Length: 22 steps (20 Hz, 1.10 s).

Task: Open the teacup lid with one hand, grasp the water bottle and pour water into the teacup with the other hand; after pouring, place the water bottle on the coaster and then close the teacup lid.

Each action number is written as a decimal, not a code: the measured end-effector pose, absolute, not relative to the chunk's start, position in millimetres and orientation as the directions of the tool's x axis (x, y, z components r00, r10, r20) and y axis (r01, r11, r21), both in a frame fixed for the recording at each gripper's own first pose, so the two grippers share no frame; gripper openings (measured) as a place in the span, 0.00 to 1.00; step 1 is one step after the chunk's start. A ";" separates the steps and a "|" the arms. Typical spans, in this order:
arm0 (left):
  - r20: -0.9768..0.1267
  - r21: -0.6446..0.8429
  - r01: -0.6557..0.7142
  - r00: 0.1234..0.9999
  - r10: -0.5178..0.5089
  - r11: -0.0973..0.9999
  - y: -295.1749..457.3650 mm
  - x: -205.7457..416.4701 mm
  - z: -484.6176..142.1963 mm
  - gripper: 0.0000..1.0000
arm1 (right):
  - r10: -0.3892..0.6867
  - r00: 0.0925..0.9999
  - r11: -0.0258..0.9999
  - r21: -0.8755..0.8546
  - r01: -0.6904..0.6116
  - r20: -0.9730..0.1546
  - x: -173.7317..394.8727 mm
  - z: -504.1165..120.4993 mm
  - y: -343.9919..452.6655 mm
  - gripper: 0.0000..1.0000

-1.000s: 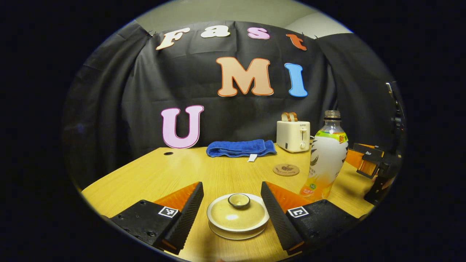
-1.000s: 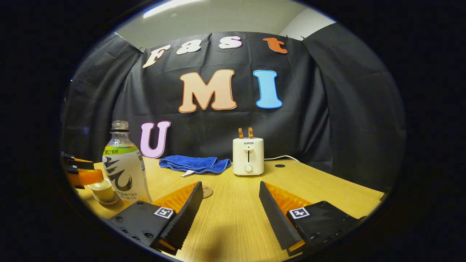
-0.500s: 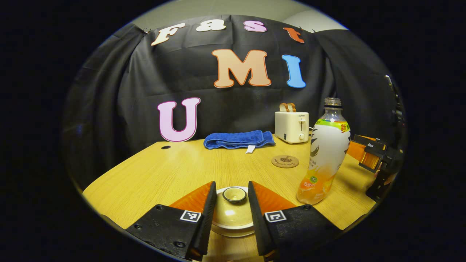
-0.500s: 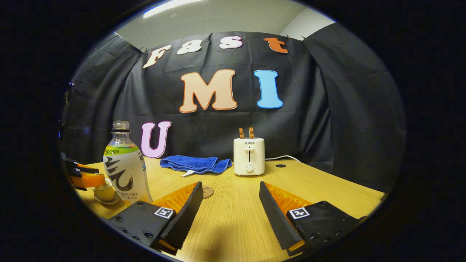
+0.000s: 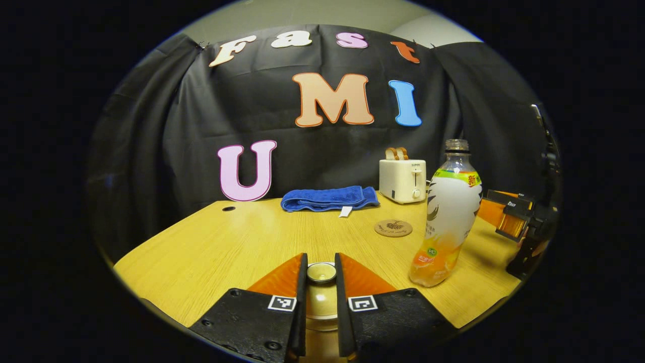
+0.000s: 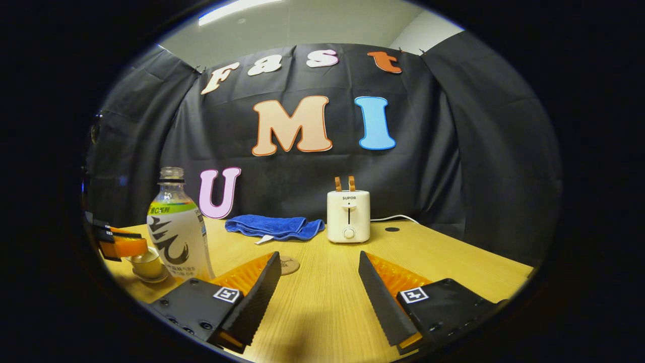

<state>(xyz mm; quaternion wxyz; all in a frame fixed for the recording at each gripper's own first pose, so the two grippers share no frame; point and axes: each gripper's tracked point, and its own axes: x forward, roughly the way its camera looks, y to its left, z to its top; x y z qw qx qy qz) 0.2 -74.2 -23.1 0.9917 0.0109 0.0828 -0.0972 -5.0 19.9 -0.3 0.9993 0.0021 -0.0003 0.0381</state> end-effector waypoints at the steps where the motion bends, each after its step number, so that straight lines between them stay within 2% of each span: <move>1: -0.163 0.005 0.195 0.968 -0.191 0.981 -74.0 0.5 -20.4 0.23 | 0.089 0.996 0.996 0.005 -0.089 0.001 -7.0 -0.3 22.0 0.98; 10: -0.072 0.020 0.158 0.985 -0.156 0.987 -62.0 -7.0 8.8 0.22 | 0.205 0.978 0.977 0.069 -0.202 -0.035 -41.9 -4.6 49.0 1.00; 11: -0.064 0.018 0.156 0.986 -0.155 0.988 -60.6 -8.9 10.6 0.22 | 0.225 0.974 0.973 0.066 -0.223 -0.035 -47.3 -5.1 55.7 0.95; 14: -0.052 0.014 0.145 0.988 -0.144 0.989 -55.8 -12.7 14.9 0.23 | 0.296 0.955 0.954 0.051 -0.294 -0.024 -62.2 -2.3 76.8 1.00; 17: -0.043 0.010 0.132 0.990 -0.132 0.991 -49.1 -15.1 18.1 0.22 | 0.363 0.932 0.931 0.054 -0.361 -0.024 -75.5 -1.4 102.3 0.95; 22: -0.029 0.012 0.119 0.993 -0.118 0.993 -39.4 -19.3 22.6 0.22 | 0.413 0.909 0.910 0.043 -0.412 -0.049 -78.8 -9.2 133.3 0.98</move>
